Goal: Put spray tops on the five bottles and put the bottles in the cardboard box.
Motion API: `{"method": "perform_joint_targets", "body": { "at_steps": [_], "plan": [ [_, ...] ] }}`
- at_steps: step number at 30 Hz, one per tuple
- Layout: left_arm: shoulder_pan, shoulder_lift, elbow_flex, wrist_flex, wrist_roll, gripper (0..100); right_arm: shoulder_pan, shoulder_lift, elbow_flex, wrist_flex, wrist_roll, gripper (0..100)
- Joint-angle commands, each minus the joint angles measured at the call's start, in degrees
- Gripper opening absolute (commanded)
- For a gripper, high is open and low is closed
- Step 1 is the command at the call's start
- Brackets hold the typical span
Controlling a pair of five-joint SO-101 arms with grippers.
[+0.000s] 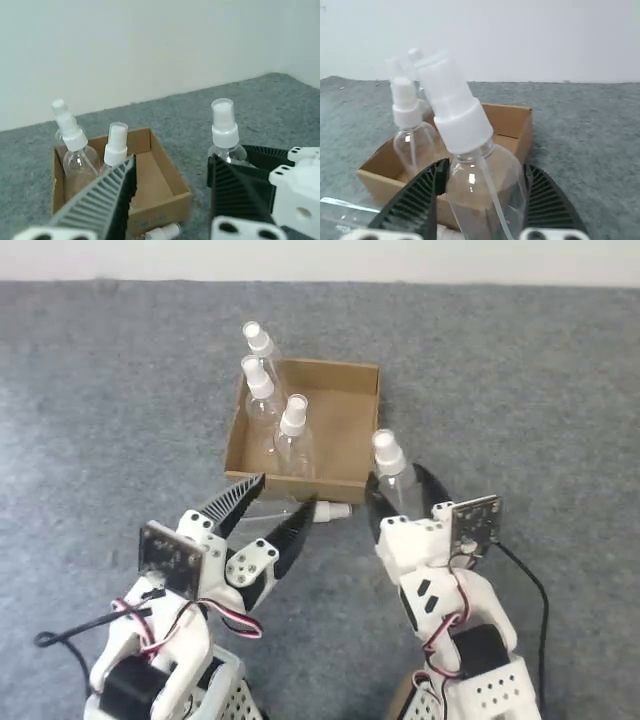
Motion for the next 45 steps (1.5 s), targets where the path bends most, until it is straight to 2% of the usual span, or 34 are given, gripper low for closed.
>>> {"method": "perform_joint_targets", "body": {
  "at_steps": [1, 8, 15, 21, 30, 35, 45],
  "plan": [
    [0.0, 0.09, -0.4, 0.88, 7.38, 27, 3.56, -1.19, -4.48, -1.36, -0.88, 9.0],
    [0.0, 0.09, 2.24, 0.62, 7.56, 28, 3.74, -0.92, -6.24, -0.66, -0.7, 9.0],
    [0.0, 0.09, 2.33, 0.62, 7.47, 28, 3.74, -0.4, -19.69, 12.88, -0.53, 9.0],
    [0.0, 0.09, 2.86, 0.53, 7.38, 28, 3.47, 3.91, -21.54, 7.25, 4.04, 9.0],
    [-0.53, 0.09, 4.44, -2.2, 7.38, 28, 3.12, 23.69, -38.51, 6.99, 4.31, 9.0],
    [-0.53, 0.09, 4.53, -2.2, 7.38, 28, -0.84, 29.05, -44.04, 7.08, 0.35, 9.0],
    [-0.53, 0.09, 6.29, -4.04, 7.38, 28, -9.19, 24.75, -48.7, 12.44, -0.53, 9.0]
  ]
}}
